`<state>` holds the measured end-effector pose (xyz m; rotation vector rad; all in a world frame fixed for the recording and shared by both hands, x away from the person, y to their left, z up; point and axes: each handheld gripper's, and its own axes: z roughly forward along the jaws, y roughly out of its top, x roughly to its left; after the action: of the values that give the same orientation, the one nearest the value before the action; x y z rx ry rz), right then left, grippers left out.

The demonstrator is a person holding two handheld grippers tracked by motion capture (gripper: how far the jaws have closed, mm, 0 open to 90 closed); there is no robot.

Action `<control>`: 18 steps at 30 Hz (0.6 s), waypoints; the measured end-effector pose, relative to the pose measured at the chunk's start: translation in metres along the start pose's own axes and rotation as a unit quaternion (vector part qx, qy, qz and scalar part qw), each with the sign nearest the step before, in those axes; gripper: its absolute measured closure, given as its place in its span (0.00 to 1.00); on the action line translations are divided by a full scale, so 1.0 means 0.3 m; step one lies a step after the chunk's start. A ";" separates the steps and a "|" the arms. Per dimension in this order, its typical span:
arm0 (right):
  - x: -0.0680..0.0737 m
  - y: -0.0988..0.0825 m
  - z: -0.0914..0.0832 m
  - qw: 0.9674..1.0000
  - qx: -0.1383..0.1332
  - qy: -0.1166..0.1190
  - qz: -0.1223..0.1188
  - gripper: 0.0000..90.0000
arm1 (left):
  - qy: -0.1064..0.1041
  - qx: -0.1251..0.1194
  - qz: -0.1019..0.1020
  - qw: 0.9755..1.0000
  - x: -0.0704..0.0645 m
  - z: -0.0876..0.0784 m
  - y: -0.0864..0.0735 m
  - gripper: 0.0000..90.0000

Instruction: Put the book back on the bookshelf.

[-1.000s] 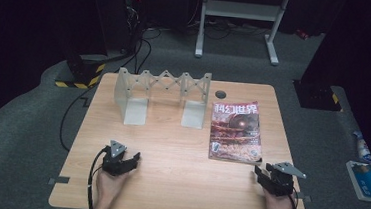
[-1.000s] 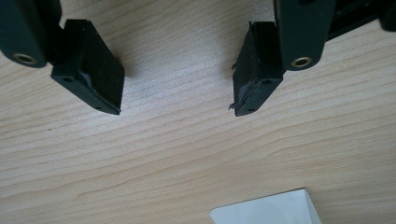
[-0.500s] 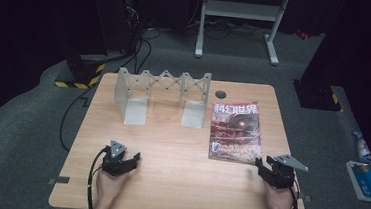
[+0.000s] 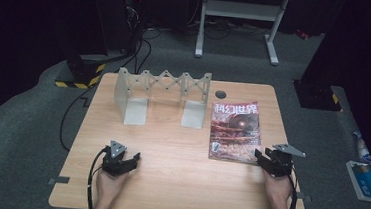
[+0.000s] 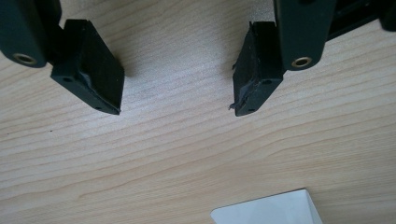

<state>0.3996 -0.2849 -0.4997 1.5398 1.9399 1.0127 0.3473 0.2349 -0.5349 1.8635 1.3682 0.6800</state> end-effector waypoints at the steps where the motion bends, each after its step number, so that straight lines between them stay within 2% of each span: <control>1: -0.003 0.004 0.006 1.000 -0.001 -0.001 0.001 0.59 | 0.000 0.000 0.000 1.000 0.000 0.000 0.000 0.38; 5: -0.011 0.022 0.032 1.000 0.011 -0.004 0.008 0.58 | 0.001 0.000 0.000 1.000 0.000 0.000 0.000 0.38; 9: -0.015 0.034 0.050 1.000 0.012 -0.009 0.010 0.58 | 0.001 0.000 0.000 1.000 0.000 0.000 0.000 0.38; 18: -0.033 0.032 0.094 0.999 0.026 -0.013 0.022 0.57 | 0.001 0.003 -0.001 1.000 0.000 -0.005 -0.001 0.38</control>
<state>0.4290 -0.2860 -0.5108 1.6232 1.9358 0.9620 0.3460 0.2352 -0.5343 1.8659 1.3751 0.6787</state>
